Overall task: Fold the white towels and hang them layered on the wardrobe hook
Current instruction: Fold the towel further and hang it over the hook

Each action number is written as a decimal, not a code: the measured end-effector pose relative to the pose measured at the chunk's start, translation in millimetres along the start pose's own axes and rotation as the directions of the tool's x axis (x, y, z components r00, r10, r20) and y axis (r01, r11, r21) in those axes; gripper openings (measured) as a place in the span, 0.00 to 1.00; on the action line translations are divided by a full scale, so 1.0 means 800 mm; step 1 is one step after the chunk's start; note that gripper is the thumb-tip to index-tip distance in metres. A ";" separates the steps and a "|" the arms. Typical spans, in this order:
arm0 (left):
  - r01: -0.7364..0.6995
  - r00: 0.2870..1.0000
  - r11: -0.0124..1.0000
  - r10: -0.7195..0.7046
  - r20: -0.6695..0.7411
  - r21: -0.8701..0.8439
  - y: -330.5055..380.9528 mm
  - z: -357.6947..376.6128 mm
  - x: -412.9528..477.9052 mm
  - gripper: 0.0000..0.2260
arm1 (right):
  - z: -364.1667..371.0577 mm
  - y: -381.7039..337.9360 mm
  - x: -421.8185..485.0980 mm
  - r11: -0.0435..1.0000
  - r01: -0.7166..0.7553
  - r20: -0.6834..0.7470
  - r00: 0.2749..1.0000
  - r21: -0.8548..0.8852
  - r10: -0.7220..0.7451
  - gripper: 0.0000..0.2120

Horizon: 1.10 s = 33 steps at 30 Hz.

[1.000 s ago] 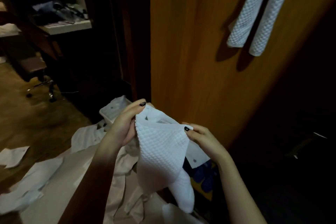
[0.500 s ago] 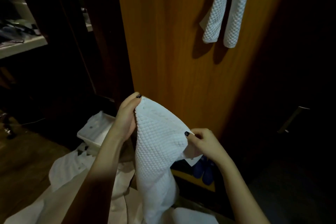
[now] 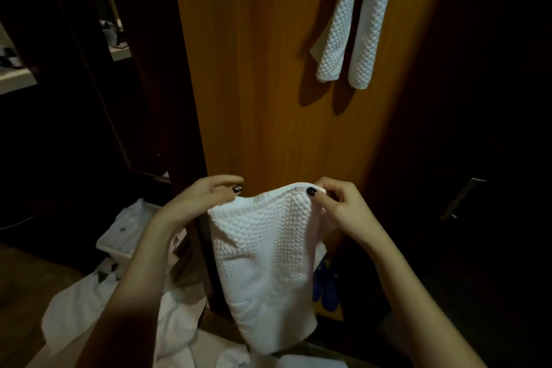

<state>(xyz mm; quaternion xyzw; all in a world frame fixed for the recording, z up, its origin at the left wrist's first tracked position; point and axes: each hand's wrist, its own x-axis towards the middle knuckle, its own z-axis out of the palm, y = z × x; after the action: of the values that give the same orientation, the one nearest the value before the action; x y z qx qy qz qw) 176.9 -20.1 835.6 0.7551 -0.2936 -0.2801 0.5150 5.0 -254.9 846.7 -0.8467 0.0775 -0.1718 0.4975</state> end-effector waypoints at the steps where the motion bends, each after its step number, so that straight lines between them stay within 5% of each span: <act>1: 0.015 0.998 0.999 -0.017 0.066 0.035 0.004 0.006 0.005 0.10 | -0.001 -0.004 0.003 1.000 0.000 0.019 1.000 -0.002 0.000 0.13; 10: -0.124 0.992 0.992 0.124 0.011 0.020 0.021 0.039 0.032 0.07 | -0.068 -0.012 0.000 0.977 -0.010 -0.028 1.000 -0.214 0.004 0.13; 13: -0.240 0.958 0.970 0.244 -0.147 0.050 0.038 0.057 0.047 0.08 | -0.087 -0.006 -0.010 0.955 -0.026 -0.049 0.999 -0.296 0.012 0.13; 17: -0.341 0.912 0.927 0.286 -0.295 -0.154 0.053 0.069 0.056 0.09 | -0.115 0.010 -0.026 0.927 -0.055 -0.114 0.993 -0.371 0.013 0.12; 20: -0.358 0.917 0.900 0.289 -0.274 -0.248 0.062 0.068 0.058 0.08 | -0.116 0.025 -0.036 0.915 -0.115 -0.137 0.988 -0.387 0.066 0.12; 27: -0.320 0.905 0.941 0.271 -0.329 -0.107 0.066 0.056 0.061 0.08 | -0.083 0.044 -0.025 0.925 -0.209 -0.282 0.952 -0.318 0.118 0.07; 33: -0.259 0.871 0.964 0.258 -0.419 0.055 0.052 0.016 0.065 0.09 | -0.062 0.035 0.006 0.917 -0.109 -0.284 0.959 -0.384 -0.006 0.07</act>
<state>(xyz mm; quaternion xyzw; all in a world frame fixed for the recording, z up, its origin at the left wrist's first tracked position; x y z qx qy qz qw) 195.7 -78.4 864.6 0.7509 -0.2732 -0.0392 0.6000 -7.5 -310.5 845.2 -0.8945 0.2026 -0.2570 0.3045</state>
